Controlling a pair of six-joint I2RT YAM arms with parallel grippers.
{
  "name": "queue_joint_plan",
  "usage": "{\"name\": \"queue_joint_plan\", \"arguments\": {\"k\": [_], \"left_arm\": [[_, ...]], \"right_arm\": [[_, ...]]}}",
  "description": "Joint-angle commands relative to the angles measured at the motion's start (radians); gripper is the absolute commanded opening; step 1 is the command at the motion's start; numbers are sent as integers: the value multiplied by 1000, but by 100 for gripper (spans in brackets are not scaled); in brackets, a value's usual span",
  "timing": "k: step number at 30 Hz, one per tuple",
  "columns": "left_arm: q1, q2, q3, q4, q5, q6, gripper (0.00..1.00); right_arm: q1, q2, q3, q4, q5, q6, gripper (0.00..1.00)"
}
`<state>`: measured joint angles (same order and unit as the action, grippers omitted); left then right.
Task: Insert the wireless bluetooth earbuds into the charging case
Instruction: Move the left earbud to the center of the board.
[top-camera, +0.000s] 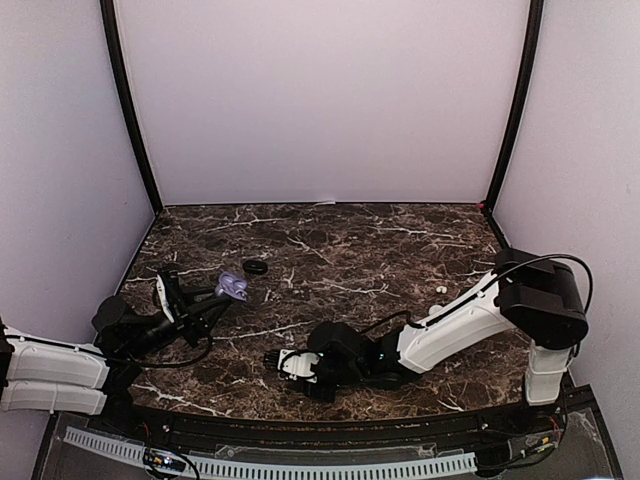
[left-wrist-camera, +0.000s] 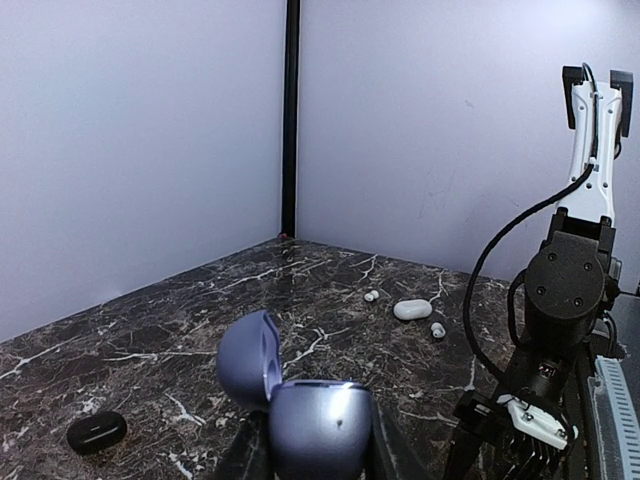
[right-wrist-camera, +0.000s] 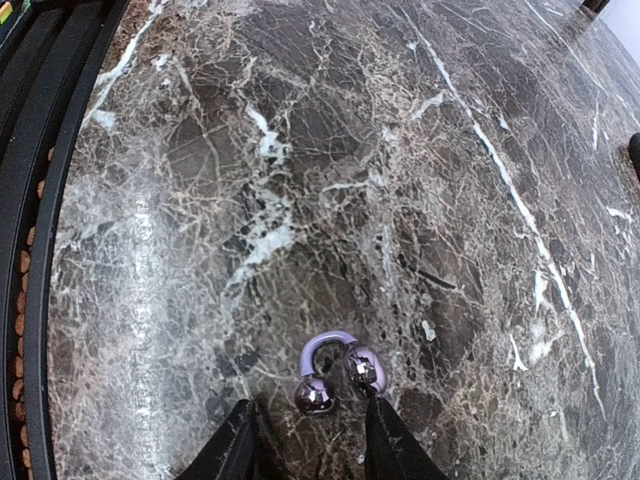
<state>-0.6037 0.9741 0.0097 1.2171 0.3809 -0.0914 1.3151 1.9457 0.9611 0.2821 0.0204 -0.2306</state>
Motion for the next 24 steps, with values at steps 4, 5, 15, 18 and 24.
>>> {"name": "queue_joint_plan", "arguments": {"k": [4,5,15,18,24], "left_arm": [[5,-7,-7,4,3,9,18],[5,-8,-8,3,1,9,18],[5,-30,-10,-13,-4,10,18],[5,-32,-10,-13,-5,10,18],[5,-32,-10,-13,-4,10,18]], "right_arm": [[6,17,28,-9,26,2,38],[6,8,24,-1,25,2,40],[0,22,64,-16,1,11,48],[-2,40,84,-25,0,14,50],[-22,74,131,-77,-48,25,49]]}}
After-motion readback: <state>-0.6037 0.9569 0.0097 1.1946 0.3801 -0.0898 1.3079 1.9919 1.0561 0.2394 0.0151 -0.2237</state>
